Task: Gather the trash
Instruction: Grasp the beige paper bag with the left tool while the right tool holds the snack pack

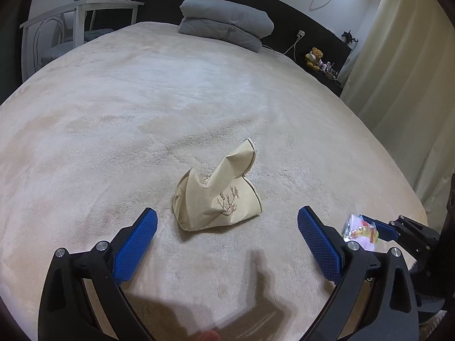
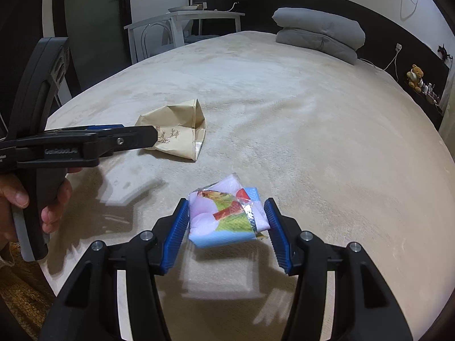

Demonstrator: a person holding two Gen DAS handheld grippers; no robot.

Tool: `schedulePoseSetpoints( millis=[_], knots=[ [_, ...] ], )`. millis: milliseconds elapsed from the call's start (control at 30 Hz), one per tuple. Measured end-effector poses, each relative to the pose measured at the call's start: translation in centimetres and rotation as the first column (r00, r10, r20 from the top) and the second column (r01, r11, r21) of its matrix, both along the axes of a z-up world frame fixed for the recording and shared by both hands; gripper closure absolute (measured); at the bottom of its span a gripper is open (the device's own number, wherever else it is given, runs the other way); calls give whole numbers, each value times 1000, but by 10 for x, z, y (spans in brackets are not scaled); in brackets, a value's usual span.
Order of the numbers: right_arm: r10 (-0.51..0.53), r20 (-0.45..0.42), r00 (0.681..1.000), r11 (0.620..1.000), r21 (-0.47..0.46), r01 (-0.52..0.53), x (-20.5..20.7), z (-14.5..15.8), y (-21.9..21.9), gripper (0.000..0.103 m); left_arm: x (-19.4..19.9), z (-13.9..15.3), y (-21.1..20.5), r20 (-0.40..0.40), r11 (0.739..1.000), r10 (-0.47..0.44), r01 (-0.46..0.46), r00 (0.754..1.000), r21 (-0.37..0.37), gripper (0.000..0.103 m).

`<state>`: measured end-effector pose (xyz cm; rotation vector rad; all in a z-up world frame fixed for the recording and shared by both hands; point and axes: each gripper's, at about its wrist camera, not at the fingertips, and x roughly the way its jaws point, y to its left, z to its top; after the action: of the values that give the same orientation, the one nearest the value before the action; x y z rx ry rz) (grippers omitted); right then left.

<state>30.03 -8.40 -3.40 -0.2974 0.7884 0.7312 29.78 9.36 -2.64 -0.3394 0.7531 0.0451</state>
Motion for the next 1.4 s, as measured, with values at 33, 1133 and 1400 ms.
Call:
schedulePoseSetpoints(
  millis=[33, 1133, 1400],
  knots=[
    [0, 2, 1000, 1000, 0, 0, 0, 0, 0, 49, 3, -1, -2, 2, 999, 15, -15, 1000, 29, 6],
    [-18, 7, 1000, 1000, -1, 18, 3, 1, -3, 49, 57, -23, 10, -109, 978, 190, -179, 976, 104, 36],
    [-50, 11, 999, 998, 30, 50, -2, 11, -12, 49, 27, 0, 11, -35, 987, 152, -149, 988, 67, 37]
  ],
)
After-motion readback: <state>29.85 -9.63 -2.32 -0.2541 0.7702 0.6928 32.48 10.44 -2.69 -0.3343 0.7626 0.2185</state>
